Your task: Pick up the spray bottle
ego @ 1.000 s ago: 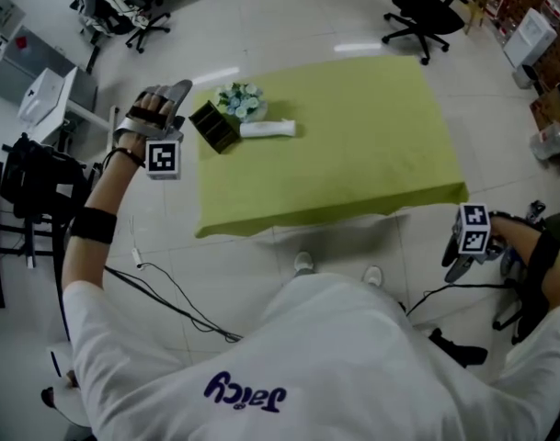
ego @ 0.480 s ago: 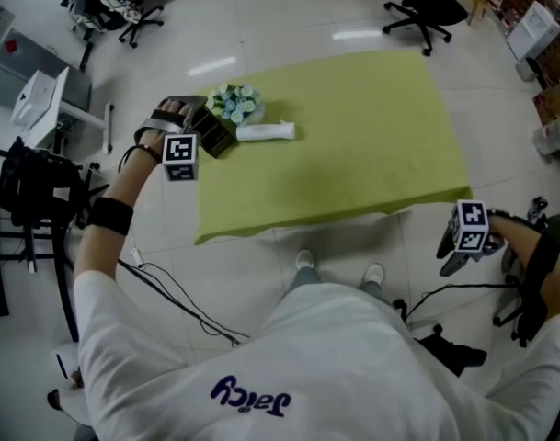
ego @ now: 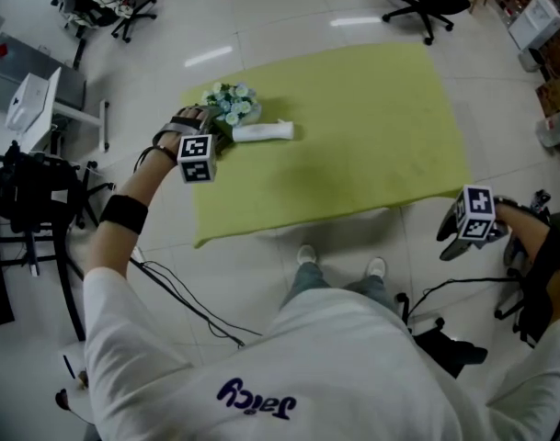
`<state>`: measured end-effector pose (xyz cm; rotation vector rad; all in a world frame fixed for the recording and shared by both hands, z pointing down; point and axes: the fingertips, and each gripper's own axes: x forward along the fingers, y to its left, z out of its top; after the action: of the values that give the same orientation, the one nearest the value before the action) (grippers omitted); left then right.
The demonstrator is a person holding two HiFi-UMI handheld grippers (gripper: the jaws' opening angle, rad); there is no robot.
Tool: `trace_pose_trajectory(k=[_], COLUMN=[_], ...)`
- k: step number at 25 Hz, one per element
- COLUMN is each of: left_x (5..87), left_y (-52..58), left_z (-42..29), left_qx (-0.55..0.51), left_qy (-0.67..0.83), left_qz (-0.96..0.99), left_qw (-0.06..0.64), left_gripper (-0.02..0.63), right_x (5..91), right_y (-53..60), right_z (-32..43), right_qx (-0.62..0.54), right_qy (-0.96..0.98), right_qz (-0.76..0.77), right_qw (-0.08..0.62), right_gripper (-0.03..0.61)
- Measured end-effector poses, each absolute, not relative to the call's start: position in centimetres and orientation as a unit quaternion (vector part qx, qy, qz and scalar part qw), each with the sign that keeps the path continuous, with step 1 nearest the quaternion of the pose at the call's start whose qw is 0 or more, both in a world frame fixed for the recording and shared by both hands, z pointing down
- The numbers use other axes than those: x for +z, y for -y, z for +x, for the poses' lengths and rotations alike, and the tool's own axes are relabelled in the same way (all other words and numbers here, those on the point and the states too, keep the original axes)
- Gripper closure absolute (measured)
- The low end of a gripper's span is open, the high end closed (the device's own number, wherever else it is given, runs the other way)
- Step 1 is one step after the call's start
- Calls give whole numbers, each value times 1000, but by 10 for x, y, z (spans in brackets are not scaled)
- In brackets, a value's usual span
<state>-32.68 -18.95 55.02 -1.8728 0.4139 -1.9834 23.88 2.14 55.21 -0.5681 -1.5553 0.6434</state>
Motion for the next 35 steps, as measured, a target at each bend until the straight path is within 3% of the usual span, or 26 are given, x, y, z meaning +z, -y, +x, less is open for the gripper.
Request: trace_pose_trajectory(k=[7, 22, 24, 35], left_x=[579, 655, 667, 712], left_y=[189, 192, 195, 215], left_z=[-308, -278, -276, -258], left_qx=[-683, -672, -672, -676], left_qy=[-131, -101, -103, -120], left_qz=[-708, -731, -732, -727], left_qw=[124, 63, 50, 18], left_gripper=[104, 104, 104, 104], right_x=[549, 534, 532, 529], right_y=[5, 67, 75, 99], right_z=[232, 205, 203, 214], right_qx=[244, 122, 100, 54], right_qy=[676, 737, 749, 747], right_qz=[-254, -214, -199, -191], right_qw=[647, 629, 624, 634], right_gripper=[361, 341, 311, 311])
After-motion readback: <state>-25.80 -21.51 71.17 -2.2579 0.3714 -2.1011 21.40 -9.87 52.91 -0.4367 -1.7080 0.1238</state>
